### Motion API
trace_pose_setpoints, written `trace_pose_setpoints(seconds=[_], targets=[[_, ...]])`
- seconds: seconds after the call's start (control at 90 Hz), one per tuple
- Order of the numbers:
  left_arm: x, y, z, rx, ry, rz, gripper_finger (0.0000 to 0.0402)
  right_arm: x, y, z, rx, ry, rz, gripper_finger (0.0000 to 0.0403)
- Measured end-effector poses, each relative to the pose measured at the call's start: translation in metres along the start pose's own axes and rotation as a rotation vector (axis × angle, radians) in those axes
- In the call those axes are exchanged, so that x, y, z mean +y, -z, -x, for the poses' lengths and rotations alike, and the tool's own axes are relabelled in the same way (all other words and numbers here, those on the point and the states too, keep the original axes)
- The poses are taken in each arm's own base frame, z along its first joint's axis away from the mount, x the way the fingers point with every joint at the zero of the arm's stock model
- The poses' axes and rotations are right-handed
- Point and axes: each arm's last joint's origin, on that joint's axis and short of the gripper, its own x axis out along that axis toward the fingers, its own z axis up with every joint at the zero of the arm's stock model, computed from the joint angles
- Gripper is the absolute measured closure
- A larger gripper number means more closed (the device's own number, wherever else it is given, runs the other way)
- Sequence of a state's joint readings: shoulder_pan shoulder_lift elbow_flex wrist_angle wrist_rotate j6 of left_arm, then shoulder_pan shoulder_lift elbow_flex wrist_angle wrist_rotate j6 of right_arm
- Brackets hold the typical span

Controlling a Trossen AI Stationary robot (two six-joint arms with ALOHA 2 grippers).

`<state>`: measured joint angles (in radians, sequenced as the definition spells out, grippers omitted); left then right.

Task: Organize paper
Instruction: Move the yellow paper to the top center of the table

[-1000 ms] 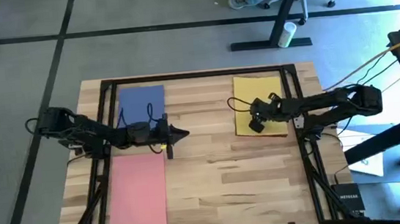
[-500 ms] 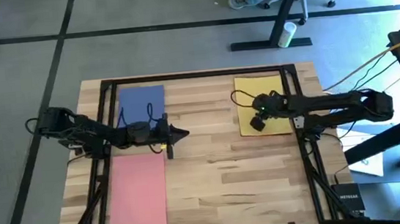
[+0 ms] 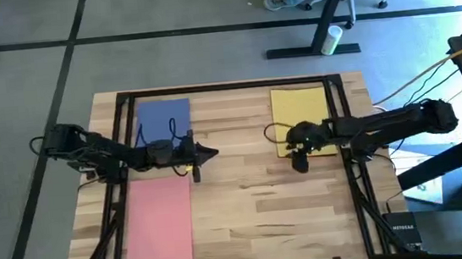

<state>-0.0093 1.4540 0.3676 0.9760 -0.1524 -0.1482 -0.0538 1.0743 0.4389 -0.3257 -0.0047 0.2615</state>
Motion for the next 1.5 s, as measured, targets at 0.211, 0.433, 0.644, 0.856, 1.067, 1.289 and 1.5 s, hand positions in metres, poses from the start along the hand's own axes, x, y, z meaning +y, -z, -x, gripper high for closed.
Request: trace_pose_setpoints(seconds=[0.211, 0.433, 0.644, 0.856, 1.067, 1.289, 1.5], targets=[[0.0, 0.001, 0.0, 0.005, -0.001, -0.004, 0.0402, 0.007, 0.003, -0.021, 0.056, 0.04, 0.046, 0.0216], [0.0, 0.002, 0.0, 0.023, -0.003, -0.009, 0.0402, 0.005, 0.006, -0.037, 0.09, 0.112, 0.052, 0.0214], [0.0, 0.002, 0.0, 0.025, -0.004, -0.011, 0.0402, 0.005, 0.007, -0.037, 0.102, 0.114, 0.053, 0.026], [0.0, 0.002, 0.0, 0.024, -0.004, -0.005, 0.0402, 0.005, 0.007, -0.037, 0.107, 0.104, 0.053, 0.036], [0.0, 0.002, 0.0, 0.024, -0.004, -0.004, 0.0402, 0.005, 0.007, -0.037, 0.111, 0.088, 0.051, 0.0396], [0.0, 0.002, 0.0, 0.024, -0.004, -0.004, 0.0402, 0.007, 0.006, -0.037, 0.122, 0.045, 0.048, 0.0395], [0.0, 0.002, 0.0, 0.023, -0.003, -0.003, 0.0402, 0.017, -0.02, -0.029, 0.053, -0.026, 0.052, 0.0402]])
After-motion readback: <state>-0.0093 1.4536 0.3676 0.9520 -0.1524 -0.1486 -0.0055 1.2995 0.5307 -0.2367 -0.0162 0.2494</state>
